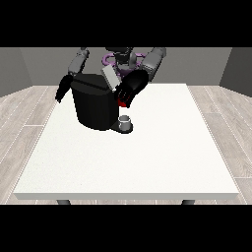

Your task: Insert the coffee pod into the coffee machine and close the lid

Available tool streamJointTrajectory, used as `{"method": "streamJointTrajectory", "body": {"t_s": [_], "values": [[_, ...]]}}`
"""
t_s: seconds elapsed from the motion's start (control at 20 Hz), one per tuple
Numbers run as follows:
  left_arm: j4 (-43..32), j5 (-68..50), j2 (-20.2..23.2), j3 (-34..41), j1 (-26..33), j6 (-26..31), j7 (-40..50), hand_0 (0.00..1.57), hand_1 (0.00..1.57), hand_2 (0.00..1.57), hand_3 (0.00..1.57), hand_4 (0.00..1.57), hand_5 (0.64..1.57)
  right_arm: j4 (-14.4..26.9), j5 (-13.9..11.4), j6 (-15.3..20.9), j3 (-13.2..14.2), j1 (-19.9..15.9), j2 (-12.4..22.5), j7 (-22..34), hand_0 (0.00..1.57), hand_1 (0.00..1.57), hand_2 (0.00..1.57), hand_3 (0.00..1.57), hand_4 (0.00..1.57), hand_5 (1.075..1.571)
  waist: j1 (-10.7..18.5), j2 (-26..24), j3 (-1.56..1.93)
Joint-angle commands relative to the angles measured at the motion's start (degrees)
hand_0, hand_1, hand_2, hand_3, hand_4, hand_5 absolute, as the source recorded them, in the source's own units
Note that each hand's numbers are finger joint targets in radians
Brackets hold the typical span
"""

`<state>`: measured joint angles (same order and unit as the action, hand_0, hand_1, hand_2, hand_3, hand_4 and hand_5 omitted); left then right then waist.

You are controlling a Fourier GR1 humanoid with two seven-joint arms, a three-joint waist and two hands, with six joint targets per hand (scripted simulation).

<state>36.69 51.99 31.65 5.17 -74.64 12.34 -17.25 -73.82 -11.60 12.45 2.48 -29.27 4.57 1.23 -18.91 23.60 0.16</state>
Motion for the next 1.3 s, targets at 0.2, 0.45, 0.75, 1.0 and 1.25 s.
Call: {"method": "streamJointTrajectory", "body": {"t_s": [0.2,0.45,0.75,1.0,1.25], "values": [[-1.0,1.4,-0.4,0.2,0.5,-2.0,1.4,0.00,0.00,0.53,0.44,0.00,1.571,0.8,0.6,-1.7,0.5,0.4,1.2,0.7,0.00,0.00,0.00,0.00,0.12,1.571,0.1,-1.9,-0.13],[-1.4,1.4,-2.1,0.0,2.7,-1.7,1.5,0.00,0.00,0.33,0.23,0.00,1.571,2.1,1.7,-1.4,2.4,0.6,1.8,-0.3,0.00,0.00,0.00,0.00,0.15,1.571,1.8,-2.9,-0.13],[-0.6,-0.5,-4.6,0.3,6.0,3.0,3.2,0.00,0.00,0.00,0.05,0.00,1.571,6.4,2.8,-1.1,3.7,5.5,0.8,0.1,0.00,0.00,0.00,0.00,0.00,1.571,7.0,-11.5,-0.14],[1.7,-5.0,-12.5,1.5,13.7,4.0,3.8,0.00,0.00,0.28,0.00,0.00,1.571,10.4,3.7,-1.4,5.1,13.8,0.7,-6.2,0.00,0.00,0.00,0.00,0.00,1.571,12.2,-20.0,-0.13],[0.9,-19.7,-21.6,13.0,23.1,2.5,-1.0,0.00,0.00,0.00,0.00,0.42,1.571,9.7,3.7,-1.0,4.8,18.7,-0.3,-4.1,0.00,0.00,0.00,0.00,0.00,1.571,16.9,-27.9,-0.33]]}}
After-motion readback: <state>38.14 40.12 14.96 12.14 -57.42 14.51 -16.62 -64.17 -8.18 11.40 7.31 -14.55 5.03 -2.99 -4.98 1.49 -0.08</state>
